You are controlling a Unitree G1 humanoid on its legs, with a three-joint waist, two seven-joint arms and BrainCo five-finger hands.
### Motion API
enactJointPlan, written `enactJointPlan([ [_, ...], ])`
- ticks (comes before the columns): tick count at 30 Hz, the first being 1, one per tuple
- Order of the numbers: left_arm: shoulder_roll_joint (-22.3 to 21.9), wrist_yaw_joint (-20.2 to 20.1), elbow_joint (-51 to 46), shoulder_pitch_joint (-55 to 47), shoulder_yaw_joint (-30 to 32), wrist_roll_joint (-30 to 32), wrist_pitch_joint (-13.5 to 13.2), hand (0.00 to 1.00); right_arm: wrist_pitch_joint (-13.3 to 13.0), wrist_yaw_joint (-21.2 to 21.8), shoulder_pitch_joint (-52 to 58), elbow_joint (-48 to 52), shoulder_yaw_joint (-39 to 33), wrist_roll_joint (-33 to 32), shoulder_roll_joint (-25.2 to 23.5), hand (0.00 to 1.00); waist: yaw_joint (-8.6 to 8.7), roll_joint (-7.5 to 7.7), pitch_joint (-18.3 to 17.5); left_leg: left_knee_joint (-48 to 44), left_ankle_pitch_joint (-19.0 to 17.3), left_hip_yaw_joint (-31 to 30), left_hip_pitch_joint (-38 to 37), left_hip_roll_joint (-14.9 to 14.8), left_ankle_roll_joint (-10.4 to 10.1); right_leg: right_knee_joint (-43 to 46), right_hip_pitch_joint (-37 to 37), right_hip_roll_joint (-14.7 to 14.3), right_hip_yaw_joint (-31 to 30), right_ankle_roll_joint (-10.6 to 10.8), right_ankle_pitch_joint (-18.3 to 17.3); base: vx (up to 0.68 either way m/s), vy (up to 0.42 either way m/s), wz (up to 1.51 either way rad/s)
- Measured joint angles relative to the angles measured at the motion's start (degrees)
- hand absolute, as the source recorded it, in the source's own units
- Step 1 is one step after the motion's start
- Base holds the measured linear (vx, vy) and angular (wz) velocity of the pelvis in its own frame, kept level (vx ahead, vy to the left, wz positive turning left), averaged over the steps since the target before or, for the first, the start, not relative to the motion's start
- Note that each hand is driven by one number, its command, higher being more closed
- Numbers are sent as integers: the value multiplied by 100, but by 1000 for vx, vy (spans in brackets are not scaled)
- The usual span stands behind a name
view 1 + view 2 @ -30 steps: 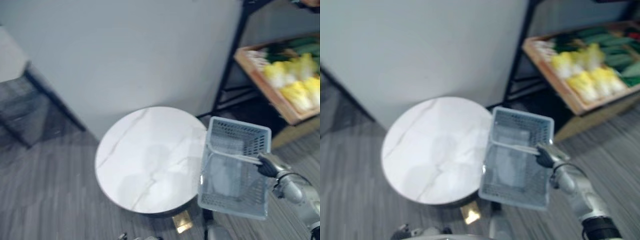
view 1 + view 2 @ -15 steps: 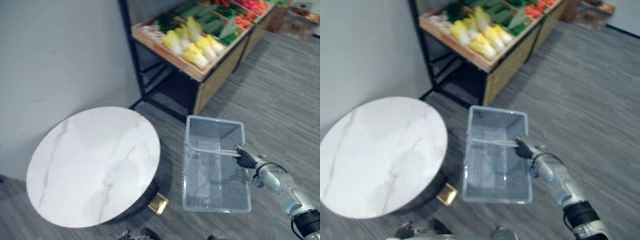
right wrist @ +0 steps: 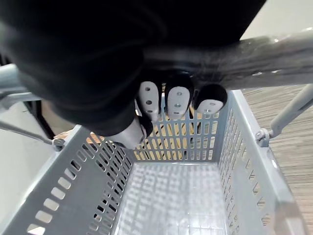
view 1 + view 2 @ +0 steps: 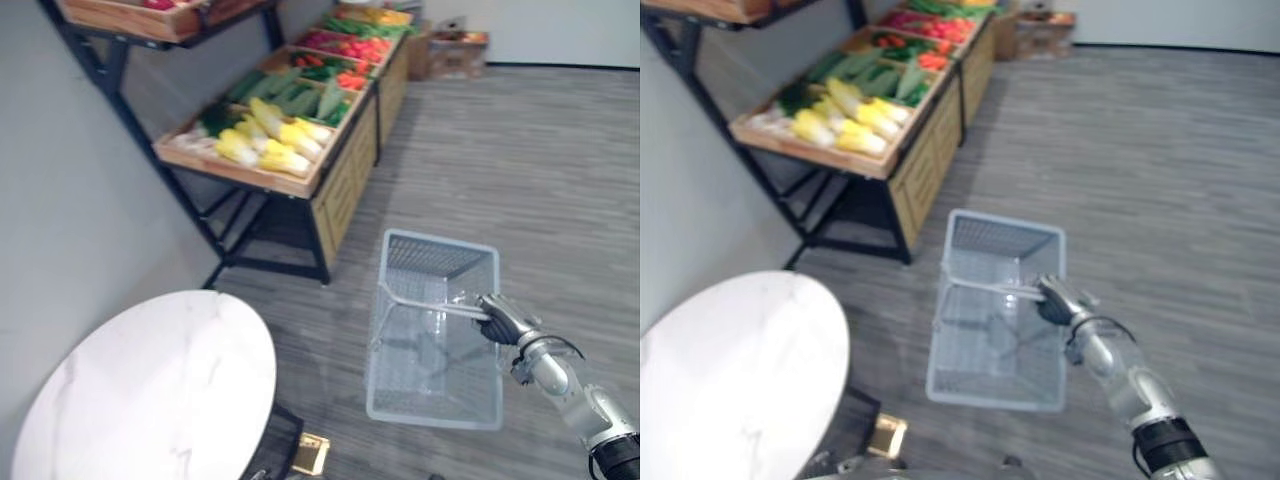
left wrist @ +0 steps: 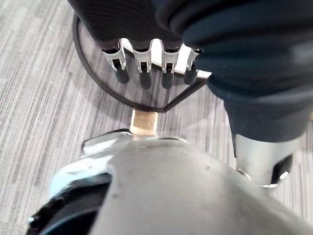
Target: Pick vegetable in the basket
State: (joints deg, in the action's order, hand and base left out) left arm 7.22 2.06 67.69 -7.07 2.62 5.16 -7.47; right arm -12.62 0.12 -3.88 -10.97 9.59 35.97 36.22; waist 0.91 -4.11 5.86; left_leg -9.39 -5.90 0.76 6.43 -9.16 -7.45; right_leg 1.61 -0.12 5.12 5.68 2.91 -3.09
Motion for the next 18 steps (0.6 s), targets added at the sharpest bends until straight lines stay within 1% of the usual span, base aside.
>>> enactJointPlan([
  [1, 75, 8, 6, 4, 11, -1, 1, 0, 23, 2, -4, -58, 83, 3, -113, 100, -4, 157, 63, 80, -113, -23, -151, 175, -27, 15, -50, 74, -148, 43, 21, 13, 182, -92],
  [2, 141, 6, 11, 6, 36, -7, -11, 0, 20, 3, -8, -57, 114, -5, -112, 100, 2, 261, 87, -17, -194, -29, -127, 271, 7, 13, -77, 158, -169, 168, 114, 38, 144, -67],
  [3, 163, 5, 9, 14, 60, -8, -19, 0, 20, 2, -8, -58, 112, -5, -108, 100, 14, 291, 109, -140, -254, 9, -83, 298, 70, -2, -77, 197, -202, 228, 155, 34, 149, -41],
  [5, 145, 14, 3, 24, 121, -6, -27, 0, 2, 10, -18, -59, 181, -3, -46, 100, 9, 258, 112, -515, -501, 229, -39, 359, 155, -126, -72, 273, -447, 376, 250, 38, 170, -45],
  [6, 136, 14, 4, 23, 121, -5, -28, 0, -13, 10, -22, -59, 192, -6, -44, 100, 5, 237, 108, -573, -550, 279, -31, 376, 184, -163, -69, 296, -490, 414, 274, 79, 156, -46],
  [8, 135, 17, 9, 23, 123, 2, -19, 0, -80, 22, -30, -59, 225, -31, -46, 100, 3, 166, 81, -762, -662, 445, 50, 460, 348, -298, -135, 362, -675, 556, 367, 126, 148, -42],
  [9, 139, 19, 10, 21, 125, 2, -15, 0, -91, 34, -30, -59, 231, -39, -45, 100, -8, 162, 79, -773, -676, 476, 56, 471, 371, -307, -164, 377, -735, 589, 387, 130, 113, -41],
  [10, 139, 21, 10, 14, 128, 2, -10, 0, -97, 46, -29, -60, 230, -43, -44, 100, -34, 157, 76, -785, -715, 481, 54, 508, 437, -310, -197, 395, -815, 600, 394, 171, 110, -48],
  [11, 132, 19, 1, 20, 124, 2, -2, 0, -96, 62, -27, -83, 229, -42, -24, 100, -89, 155, 75, -790, -798, 489, 34, 553, 496, -111, -341, 400, -927, 560, 367, 142, 75, -49],
  [12, 127, 19, 1, 26, 121, 2, 0, 0, -96, 79, -30, -100, 229, -42, -15, 100, -105, 150, 77, -787, -809, 489, 19, 554, 509, 56, -445, 385, -938, 538, 354, 155, 84, -50],
  [14, 111, 21, 2, 27, 107, 4, 8, 0, -72, 156, -30, -135, 223, -39, -13, 100, -115, 120, 106, -749, -817, 473, -82, 533, 529, 871, -834, 306, -941, 404, 273, 87, 60, -34],
  [15, 132, 21, 5, 24, 52, 4, 12, 0, -37, 177, -7, -139, 218, -31, -13, 100, -89, 137, 198, -661, -825, 472, -347, 562, 549, 1900, -1169, 299, -930, 228, 167, 75, 99, -3],
  [16, 230, 20, 8, 3, -139, 4, 12, 0, -5, 176, 102, -137, 159, -26, -14, 100, 48, 220, 298, -645, -956, 416, -713, 632, 750, 3207, -1459, 385, -927, 48, 284, 67, 120, 21],
  [17, 265, 21, 11, 12, -203, 4, 14, 0, -9, 175, 221, -117, 45, -25, -37, 100, 87, 264, 320, -610, -1064, 333, -901, 688, 852, 3702, -1565, 448, -913, -163, 463, 65, 129, 33],
  [18, 274, 18, 3, 17, -225, 4, 11, 0, -10, 172, 293, -116, -44, -25, -82, 100, 82, 271, 323, -581, -1103, 305, -996, 722, 919, 3949, -1677, 511, -883, -189, 559, 80, 124, 20],
])
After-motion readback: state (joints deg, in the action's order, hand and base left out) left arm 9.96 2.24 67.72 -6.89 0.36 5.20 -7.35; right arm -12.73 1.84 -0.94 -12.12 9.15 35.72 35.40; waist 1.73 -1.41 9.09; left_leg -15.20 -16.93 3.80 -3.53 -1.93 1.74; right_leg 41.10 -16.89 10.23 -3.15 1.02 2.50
